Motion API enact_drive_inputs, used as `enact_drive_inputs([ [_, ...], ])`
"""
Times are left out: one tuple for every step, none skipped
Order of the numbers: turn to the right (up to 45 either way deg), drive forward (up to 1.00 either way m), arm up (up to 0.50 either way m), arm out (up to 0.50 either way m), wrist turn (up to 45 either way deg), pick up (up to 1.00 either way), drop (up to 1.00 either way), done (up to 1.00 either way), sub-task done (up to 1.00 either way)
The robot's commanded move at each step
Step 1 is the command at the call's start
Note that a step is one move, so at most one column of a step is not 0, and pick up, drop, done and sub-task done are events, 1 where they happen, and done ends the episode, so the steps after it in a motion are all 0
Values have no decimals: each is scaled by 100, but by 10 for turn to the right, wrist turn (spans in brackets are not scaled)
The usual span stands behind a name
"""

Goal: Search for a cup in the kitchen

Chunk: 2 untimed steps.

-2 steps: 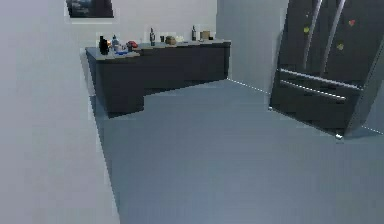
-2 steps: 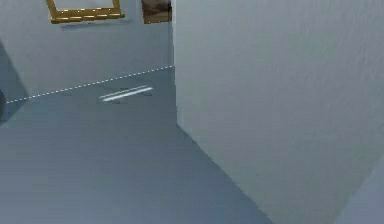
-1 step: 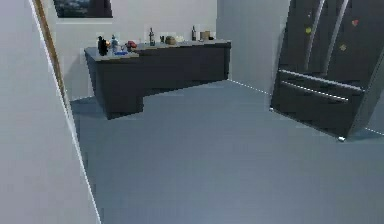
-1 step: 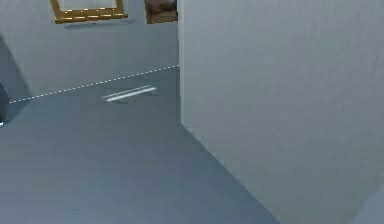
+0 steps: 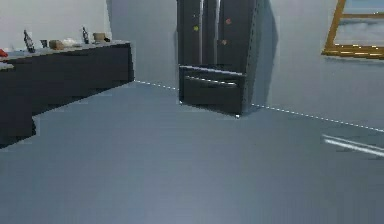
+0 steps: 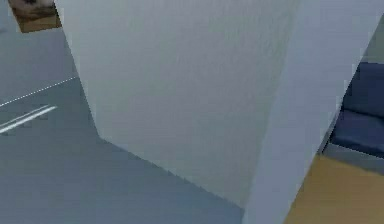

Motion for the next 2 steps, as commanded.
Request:
enact_drive_inputs([
  [0, 35, 0, 0, 0, 0, 0, 0, 0],
  [-450, 0, 0, 0, 0, 0, 0, 0, 0],
])
